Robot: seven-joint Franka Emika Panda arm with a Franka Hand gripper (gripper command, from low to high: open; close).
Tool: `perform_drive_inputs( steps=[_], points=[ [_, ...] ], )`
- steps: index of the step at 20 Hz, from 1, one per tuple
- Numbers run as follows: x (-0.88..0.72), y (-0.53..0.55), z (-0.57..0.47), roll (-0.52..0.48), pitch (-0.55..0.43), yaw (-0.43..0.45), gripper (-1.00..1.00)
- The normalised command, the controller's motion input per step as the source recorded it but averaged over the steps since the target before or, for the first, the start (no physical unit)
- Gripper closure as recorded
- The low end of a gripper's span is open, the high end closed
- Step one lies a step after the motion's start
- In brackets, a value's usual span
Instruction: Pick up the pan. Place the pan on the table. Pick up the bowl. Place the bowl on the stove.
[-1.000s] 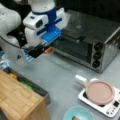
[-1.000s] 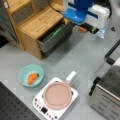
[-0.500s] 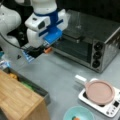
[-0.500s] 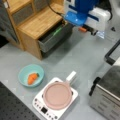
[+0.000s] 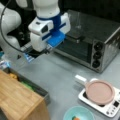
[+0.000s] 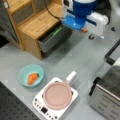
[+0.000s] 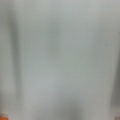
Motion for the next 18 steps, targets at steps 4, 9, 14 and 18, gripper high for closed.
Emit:
perform_drive_inputs(
  steps=[4,9,14,18],
  points=[
    [0.36,0.04,0.02,0.072,0.067,0.017,-1.00],
    [0.40,0.03,0.02,0.071,0.090,0.022,-1.00],
    [0.42,0.06,0.06,0.089,0.140,0.031,-1.00],
    [0.47,0.12,0.05,0.091,0.149,0.019,-1.00]
  ],
)
